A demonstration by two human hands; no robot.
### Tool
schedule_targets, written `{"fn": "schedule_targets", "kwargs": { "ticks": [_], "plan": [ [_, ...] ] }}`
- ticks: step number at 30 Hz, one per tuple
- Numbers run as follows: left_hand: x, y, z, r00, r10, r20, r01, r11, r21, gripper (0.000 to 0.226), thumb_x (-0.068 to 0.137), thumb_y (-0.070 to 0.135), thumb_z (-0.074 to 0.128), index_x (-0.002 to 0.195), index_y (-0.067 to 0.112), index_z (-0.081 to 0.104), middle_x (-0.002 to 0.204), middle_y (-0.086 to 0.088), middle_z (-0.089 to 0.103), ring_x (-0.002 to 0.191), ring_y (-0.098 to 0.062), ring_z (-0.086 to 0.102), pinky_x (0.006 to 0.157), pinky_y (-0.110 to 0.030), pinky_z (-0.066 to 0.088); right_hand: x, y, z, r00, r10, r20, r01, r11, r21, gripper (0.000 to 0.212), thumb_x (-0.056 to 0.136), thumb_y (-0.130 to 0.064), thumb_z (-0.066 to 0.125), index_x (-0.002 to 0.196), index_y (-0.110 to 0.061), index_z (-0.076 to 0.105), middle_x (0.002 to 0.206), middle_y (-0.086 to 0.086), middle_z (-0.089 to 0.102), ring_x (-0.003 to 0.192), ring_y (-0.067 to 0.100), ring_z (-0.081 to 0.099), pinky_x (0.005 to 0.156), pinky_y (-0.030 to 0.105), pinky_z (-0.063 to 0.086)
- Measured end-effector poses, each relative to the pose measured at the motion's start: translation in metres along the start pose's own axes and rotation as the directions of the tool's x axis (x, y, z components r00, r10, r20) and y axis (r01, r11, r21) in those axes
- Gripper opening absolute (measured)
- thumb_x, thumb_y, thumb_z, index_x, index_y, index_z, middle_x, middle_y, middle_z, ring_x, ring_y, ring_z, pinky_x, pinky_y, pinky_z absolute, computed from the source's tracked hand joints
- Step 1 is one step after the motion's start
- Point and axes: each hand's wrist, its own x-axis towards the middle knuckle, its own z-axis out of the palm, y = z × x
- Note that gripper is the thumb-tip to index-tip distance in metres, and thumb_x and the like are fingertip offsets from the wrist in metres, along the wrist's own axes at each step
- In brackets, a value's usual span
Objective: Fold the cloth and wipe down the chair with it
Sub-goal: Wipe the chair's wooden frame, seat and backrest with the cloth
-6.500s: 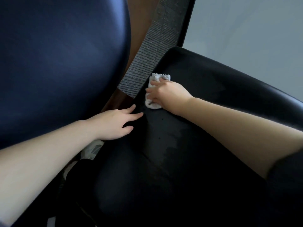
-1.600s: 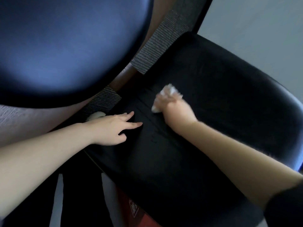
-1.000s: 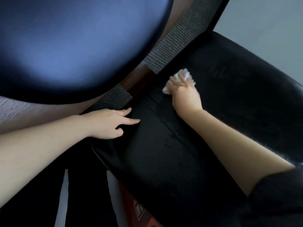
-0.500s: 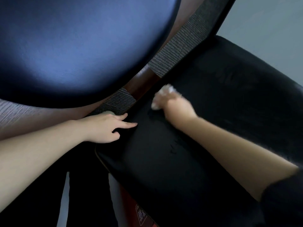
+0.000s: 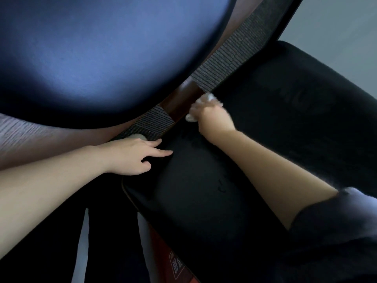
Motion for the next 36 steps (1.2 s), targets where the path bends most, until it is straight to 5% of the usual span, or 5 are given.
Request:
{"fn": "schedule_targets", "kwargs": {
  "ticks": [2, 7, 12, 17, 36],
  "plan": [
    [0.001, -0.003, 0.000, 1.000, -0.004, -0.003, 0.004, 1.000, -0.006, 0.074, 0.090, 0.015, 0.045, 0.145, 0.059, 0.021, 0.164, 0.004, 0.012, 0.148, -0.017, 0.025, 0.116, -0.017, 0.015, -0.005, -0.017, 0.006, 0.982, -0.170, 0.086, 0.167, 0.985, 0.043, 0.024, 0.086, -0.008, 0.049, 0.099, -0.020, 0.065, 0.114, 0.004, 0.055, 0.119, 0.028, 0.044, 0.092, 0.041, 0.046],
    [0.003, -0.004, 0.001, 1.000, -0.010, -0.016, 0.010, 1.000, -0.027, 0.071, 0.092, 0.015, 0.047, 0.146, 0.055, 0.024, 0.164, 0.006, 0.011, 0.146, -0.017, 0.026, 0.110, -0.012, 0.013, 0.032, 0.010, -0.019, 0.952, 0.298, 0.075, -0.297, 0.954, -0.024, 0.037, 0.099, -0.032, 0.046, 0.127, -0.012, 0.060, 0.131, 0.018, 0.053, 0.124, 0.036, 0.045, 0.100, 0.038, 0.039],
    [0.003, -0.003, -0.001, 1.000, -0.018, -0.002, 0.018, 1.000, -0.007, 0.071, 0.091, 0.016, 0.048, 0.147, 0.054, 0.024, 0.164, 0.002, 0.013, 0.147, -0.020, 0.025, 0.117, -0.019, 0.015, 0.022, -0.061, 0.008, 0.964, -0.012, 0.266, -0.009, 0.997, 0.078, 0.034, 0.093, -0.024, 0.054, 0.127, -0.018, 0.059, 0.126, 0.014, 0.058, 0.118, 0.031, 0.053, 0.096, 0.039, 0.045],
    [0.004, -0.003, 0.000, 1.000, -0.022, 0.008, 0.022, 1.000, -0.010, 0.072, 0.091, 0.017, 0.048, 0.147, 0.055, 0.023, 0.164, 0.004, 0.012, 0.148, -0.019, 0.023, 0.119, -0.021, 0.015, 0.041, -0.004, -0.008, 0.953, 0.269, 0.141, -0.269, 0.963, -0.023, 0.039, 0.098, -0.035, 0.047, 0.129, -0.014, 0.059, 0.134, 0.020, 0.052, 0.126, 0.036, 0.044, 0.101, 0.039, 0.039],
    [-0.002, -0.007, 0.013, 0.999, -0.039, 0.009, 0.039, 0.998, -0.050, 0.079, 0.087, 0.016, 0.048, 0.147, 0.058, 0.017, 0.164, 0.006, 0.005, 0.150, -0.015, 0.017, 0.121, -0.029, 0.019, 0.015, -0.014, 0.009, 0.997, 0.060, 0.048, -0.066, 0.988, 0.138, 0.026, 0.089, -0.020, 0.053, 0.112, -0.018, 0.065, 0.120, 0.009, 0.057, 0.116, 0.032, 0.051, 0.088, 0.038, 0.047]
  ]
}}
